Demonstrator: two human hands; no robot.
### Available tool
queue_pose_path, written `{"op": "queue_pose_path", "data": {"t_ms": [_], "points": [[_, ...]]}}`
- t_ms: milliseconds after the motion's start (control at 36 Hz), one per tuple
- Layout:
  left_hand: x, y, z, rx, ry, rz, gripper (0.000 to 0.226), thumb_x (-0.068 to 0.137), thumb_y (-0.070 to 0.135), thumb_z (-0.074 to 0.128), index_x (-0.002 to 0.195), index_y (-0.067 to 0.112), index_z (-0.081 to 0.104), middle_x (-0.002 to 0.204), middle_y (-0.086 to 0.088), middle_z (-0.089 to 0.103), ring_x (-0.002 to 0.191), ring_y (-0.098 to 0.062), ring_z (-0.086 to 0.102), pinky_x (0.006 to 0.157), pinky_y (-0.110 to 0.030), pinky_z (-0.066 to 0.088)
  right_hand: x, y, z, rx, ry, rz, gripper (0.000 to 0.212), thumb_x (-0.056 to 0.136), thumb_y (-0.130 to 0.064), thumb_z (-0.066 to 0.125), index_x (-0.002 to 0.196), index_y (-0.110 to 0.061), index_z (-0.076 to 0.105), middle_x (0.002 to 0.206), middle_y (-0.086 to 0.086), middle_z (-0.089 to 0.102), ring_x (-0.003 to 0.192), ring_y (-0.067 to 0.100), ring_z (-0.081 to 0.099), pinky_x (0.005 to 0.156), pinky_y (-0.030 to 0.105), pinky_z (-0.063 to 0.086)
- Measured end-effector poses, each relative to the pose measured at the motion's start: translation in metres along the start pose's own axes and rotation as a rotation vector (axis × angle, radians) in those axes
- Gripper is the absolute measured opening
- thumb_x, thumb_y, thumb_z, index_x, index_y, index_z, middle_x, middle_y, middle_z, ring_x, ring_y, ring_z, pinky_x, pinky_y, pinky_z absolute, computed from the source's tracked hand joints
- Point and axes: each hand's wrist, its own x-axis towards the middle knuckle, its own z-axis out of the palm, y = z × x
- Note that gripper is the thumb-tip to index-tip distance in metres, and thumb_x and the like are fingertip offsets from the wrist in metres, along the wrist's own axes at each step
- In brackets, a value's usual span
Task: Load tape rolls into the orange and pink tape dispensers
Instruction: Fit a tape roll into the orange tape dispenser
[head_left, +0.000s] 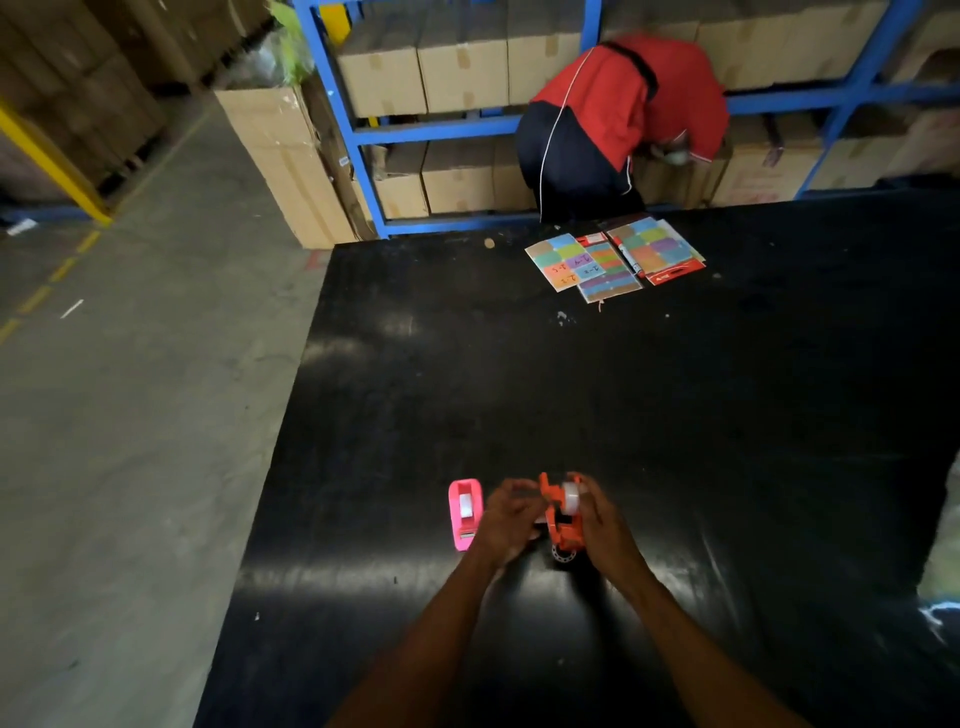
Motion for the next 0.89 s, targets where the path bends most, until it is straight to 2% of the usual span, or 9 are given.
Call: {"op": "queue_pose_path", "data": {"t_ms": [83, 167, 222, 306, 417, 583, 722, 889], "points": [[-0.008, 0.002, -0.003, -0.004, -0.011, -0.021, 0.015, 0.088, 0.009, 0.067, 0.085, 0.022, 0.061, 0.072, 0.004, 0.072, 0.065, -0.012, 0.072, 0.064, -0.029, 0.057, -0.004, -0.004, 0.001, -0.014, -0.006, -0.015, 0.035, 0.106, -0.024, 0.036, 0.137, -0.018, 0.051, 0.132, 0.009, 0.061, 0.118, 0.023, 0.061, 0.106, 0.041, 0.047], [-0.014, 0.004, -0.006, -0.014, -0.028, -0.032, 0.014, 0.084, 0.019, 0.073, 0.094, 0.021, 0.063, 0.085, 0.0, 0.074, 0.077, -0.016, 0.074, 0.079, -0.038, 0.06, -0.009, -0.011, 0.001, -0.027, -0.032, -0.023, 0.034, 0.105, -0.03, 0.036, 0.136, -0.025, 0.051, 0.13, 0.007, 0.062, 0.115, 0.021, 0.062, 0.099, 0.037, 0.051], [-0.018, 0.006, -0.008, -0.017, -0.056, -0.02, 0.016, 0.083, 0.022, 0.074, 0.096, 0.026, 0.065, 0.089, 0.002, 0.075, 0.083, -0.018, 0.074, 0.086, -0.044, 0.058, -0.014, -0.017, 0.001, -0.031, -0.047, -0.042, 0.035, 0.105, -0.028, 0.036, 0.138, -0.024, 0.05, 0.132, 0.006, 0.06, 0.118, 0.021, 0.061, 0.105, 0.043, 0.049], [-0.028, 0.01, -0.011, -0.032, -0.105, -0.005, 0.024, 0.077, 0.027, 0.079, 0.099, 0.03, 0.069, 0.092, 0.004, 0.078, 0.086, -0.018, 0.076, 0.079, -0.04, 0.062, -0.021, -0.027, 0.0, -0.042, -0.079, -0.076, 0.036, 0.106, -0.025, 0.035, 0.139, -0.02, 0.049, 0.134, 0.007, 0.059, 0.121, 0.021, 0.059, 0.109, 0.047, 0.046], [-0.037, 0.013, -0.014, -0.08, -0.17, 0.023, 0.048, 0.064, 0.037, 0.088, 0.108, 0.029, 0.071, 0.106, -0.008, 0.077, 0.099, -0.029, 0.074, 0.075, -0.041, 0.062, -0.028, -0.038, 0.001, -0.071, -0.075, -0.11, 0.036, 0.106, -0.019, 0.035, 0.139, -0.014, 0.05, 0.136, 0.011, 0.058, 0.123, 0.024, 0.058, 0.11, 0.047, 0.044], [-0.045, 0.016, -0.02, -0.125, -0.157, 0.035, 0.051, 0.064, 0.037, 0.088, 0.111, 0.026, 0.07, 0.11, -0.011, 0.076, 0.102, -0.029, 0.073, 0.074, -0.04, 0.061, -0.032, -0.046, 0.01, -0.079, -0.023, -0.141, 0.034, 0.105, -0.019, 0.038, 0.133, -0.014, 0.056, 0.131, 0.01, 0.059, 0.119, 0.022, 0.059, 0.109, 0.045, 0.045], [-0.049, 0.023, -0.026, -0.121, -0.165, 0.026, 0.045, 0.066, 0.039, 0.085, 0.108, 0.026, 0.072, 0.106, -0.007, 0.077, 0.101, -0.024, 0.073, 0.072, -0.037, 0.062, -0.029, -0.051, 0.021, -0.096, 0.023, -0.144, 0.034, 0.106, -0.022, 0.035, 0.129, -0.019, 0.06, 0.127, 0.01, 0.059, 0.114, 0.02, 0.06, 0.104, 0.034, 0.045], [-0.055, 0.034, -0.036, -0.039, -0.176, 0.012, 0.024, 0.081, 0.025, 0.076, 0.105, 0.023, 0.072, 0.106, -0.01, 0.077, 0.099, -0.024, 0.074, 0.07, -0.035, 0.062, -0.03, -0.05, 0.027, -0.105, 0.017, -0.13, 0.033, 0.106, -0.026, 0.034, 0.128, -0.025, 0.059, 0.127, 0.007, 0.059, 0.114, 0.02, 0.06, 0.103, 0.035, 0.045]]}}
